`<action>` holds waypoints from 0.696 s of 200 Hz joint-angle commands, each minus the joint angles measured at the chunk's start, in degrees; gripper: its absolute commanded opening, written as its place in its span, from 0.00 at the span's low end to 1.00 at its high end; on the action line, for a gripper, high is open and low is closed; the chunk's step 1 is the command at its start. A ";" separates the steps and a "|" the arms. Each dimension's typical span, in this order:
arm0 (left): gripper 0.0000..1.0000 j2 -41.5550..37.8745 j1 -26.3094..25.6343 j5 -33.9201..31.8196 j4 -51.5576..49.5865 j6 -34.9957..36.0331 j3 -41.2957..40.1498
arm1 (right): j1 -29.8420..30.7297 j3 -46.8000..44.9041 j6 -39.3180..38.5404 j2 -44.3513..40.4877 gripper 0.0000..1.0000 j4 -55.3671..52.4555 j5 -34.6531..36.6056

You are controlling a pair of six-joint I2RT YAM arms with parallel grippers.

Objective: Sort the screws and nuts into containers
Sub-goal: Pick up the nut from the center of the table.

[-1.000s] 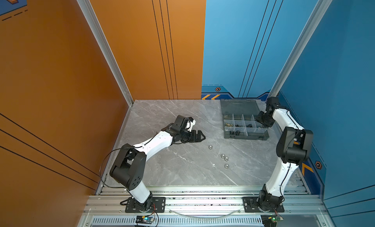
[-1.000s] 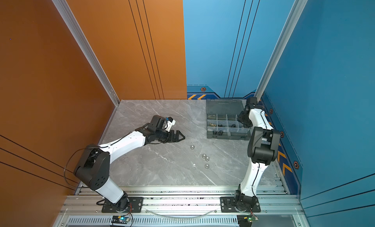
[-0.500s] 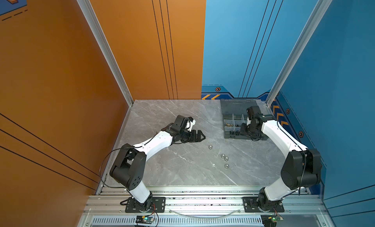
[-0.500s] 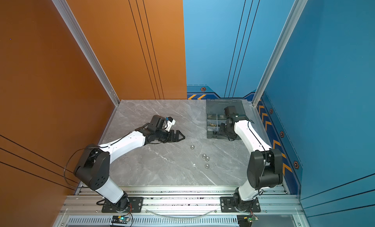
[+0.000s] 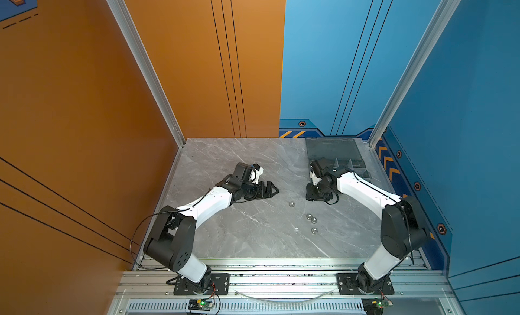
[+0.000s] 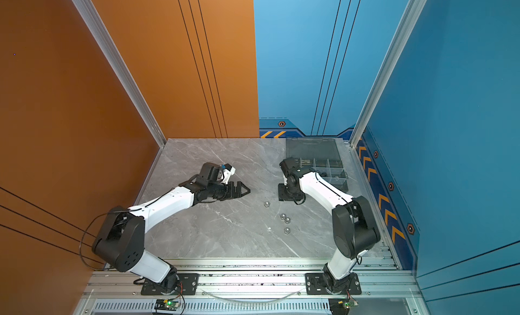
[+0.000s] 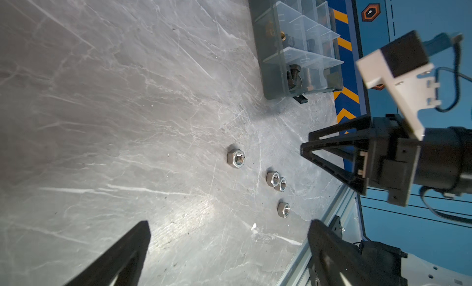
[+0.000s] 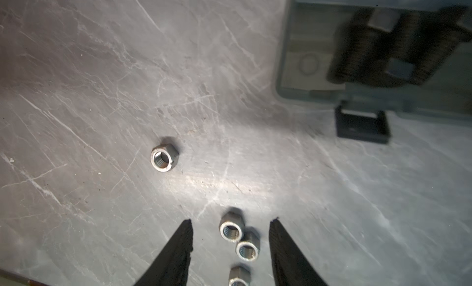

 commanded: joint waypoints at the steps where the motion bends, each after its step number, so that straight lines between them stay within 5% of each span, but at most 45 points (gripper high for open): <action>1: 0.98 -2.26 0.64 0.70 0.28 -0.74 -1.56 | 2.38 3.20 0.28 3.70 0.51 1.85 -0.23; 139: 0.98 -3.87 1.65 -3.08 -4.67 0.34 -2.92 | 10.03 9.62 10.47 14.52 0.52 1.10 3.85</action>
